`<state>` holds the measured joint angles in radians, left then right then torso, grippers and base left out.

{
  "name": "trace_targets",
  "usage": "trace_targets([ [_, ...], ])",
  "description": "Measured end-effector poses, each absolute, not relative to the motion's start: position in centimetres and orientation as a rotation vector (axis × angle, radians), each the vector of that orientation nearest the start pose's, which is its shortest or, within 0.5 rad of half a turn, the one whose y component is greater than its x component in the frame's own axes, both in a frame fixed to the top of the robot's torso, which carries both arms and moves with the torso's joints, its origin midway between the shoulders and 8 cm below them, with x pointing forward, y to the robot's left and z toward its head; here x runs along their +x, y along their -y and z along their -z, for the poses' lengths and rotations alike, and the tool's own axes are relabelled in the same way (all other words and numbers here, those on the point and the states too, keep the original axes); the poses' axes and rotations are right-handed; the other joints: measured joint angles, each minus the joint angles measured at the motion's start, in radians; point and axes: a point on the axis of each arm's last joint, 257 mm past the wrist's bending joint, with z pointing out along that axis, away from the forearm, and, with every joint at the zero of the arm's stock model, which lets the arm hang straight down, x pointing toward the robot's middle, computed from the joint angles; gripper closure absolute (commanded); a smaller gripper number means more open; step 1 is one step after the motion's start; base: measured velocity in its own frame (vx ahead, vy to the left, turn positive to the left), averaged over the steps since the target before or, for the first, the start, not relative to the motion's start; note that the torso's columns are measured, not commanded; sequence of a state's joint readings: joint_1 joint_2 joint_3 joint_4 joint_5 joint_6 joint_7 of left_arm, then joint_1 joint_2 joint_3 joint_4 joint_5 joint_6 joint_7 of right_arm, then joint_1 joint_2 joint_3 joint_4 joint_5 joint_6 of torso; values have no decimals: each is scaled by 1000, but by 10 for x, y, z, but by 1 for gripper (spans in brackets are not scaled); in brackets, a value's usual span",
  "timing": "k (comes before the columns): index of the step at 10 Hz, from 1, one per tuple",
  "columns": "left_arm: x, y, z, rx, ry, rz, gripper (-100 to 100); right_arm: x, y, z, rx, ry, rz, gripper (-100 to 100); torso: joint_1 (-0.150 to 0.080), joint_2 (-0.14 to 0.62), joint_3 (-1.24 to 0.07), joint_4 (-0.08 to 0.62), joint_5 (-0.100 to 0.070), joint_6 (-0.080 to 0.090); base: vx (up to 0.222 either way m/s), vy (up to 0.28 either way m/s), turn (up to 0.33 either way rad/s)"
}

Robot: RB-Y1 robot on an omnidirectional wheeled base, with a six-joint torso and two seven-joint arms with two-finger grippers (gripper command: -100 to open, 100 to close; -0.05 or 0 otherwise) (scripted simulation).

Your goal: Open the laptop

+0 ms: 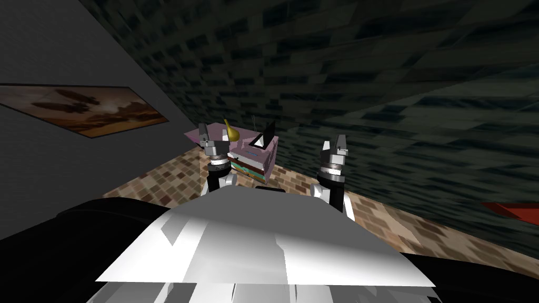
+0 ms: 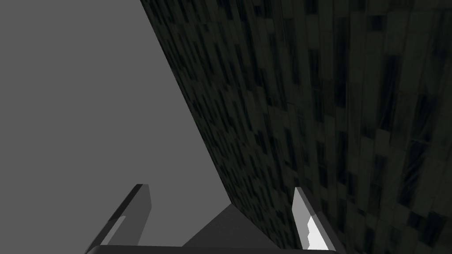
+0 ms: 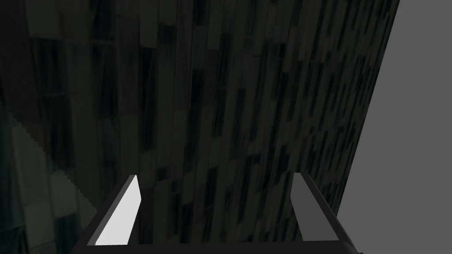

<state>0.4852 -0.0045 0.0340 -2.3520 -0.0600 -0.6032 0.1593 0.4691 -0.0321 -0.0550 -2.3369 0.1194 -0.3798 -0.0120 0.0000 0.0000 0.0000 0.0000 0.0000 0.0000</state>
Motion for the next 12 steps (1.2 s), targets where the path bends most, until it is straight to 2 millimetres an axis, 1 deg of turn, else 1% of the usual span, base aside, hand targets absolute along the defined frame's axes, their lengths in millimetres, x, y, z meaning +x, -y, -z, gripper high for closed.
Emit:
trace_targets([
  [1,309,-272,-77,-513,-485,1427,0,354,281,-37,592,-717,-1175,0,0,40,-82,41,0,0,0,0,0],
  [2,309,-272,-77,-513,-485,1427,0,354,281,-37,592,-717,-1175,0,0,104,-209,105,0,0,0,0,0],
  [9,309,-272,-77,-513,-485,1427,0,354,281,-37,591,-717,-1175,0,0,618,-1234,617,0,0,0,0,0],
  [10,309,-272,-77,-513,-485,1427,-100,354,281,-37,591,-716,-1175,0,0,691,-1382,691,0,0,3,0,-17],
  [11,310,-269,-77,-501,-505,1428,-100,354,281,-37,592,-717,-1175,0,0,725,-1451,724,0,0,-5,2,-35],
  [12,313,-266,-77,-487,-532,1425,-100,354,281,-37,592,-717,-1175,0,0,735,-1470,734,0,0,-11,2,-41],
])
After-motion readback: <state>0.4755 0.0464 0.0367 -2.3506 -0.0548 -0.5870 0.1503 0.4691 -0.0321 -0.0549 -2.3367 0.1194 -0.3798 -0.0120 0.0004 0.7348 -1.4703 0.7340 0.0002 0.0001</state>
